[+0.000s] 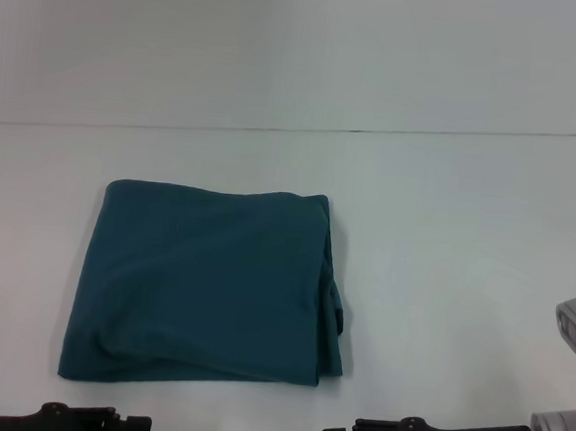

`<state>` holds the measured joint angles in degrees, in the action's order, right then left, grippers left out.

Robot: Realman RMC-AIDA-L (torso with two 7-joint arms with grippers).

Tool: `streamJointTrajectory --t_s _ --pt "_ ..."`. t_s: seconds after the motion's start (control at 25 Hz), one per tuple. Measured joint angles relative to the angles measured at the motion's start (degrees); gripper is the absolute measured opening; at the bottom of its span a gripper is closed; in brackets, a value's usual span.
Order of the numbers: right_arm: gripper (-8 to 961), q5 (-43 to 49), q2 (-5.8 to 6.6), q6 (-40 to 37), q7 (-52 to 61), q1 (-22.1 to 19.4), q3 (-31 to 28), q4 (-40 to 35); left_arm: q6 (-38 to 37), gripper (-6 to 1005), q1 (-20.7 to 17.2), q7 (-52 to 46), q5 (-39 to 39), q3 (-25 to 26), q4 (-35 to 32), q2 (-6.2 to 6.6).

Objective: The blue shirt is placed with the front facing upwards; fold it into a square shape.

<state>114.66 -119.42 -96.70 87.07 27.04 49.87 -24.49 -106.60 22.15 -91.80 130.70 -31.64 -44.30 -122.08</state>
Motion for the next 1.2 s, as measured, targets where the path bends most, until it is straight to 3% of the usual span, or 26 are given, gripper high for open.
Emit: streamJointTrajectory --t_s 1.2 --pt "945 0.03 -0.02 -0.23 0.7 -0.5 -0.13 0.05 0.0 731 0.09 -0.22 -0.43 0.43 0.0 0.0"
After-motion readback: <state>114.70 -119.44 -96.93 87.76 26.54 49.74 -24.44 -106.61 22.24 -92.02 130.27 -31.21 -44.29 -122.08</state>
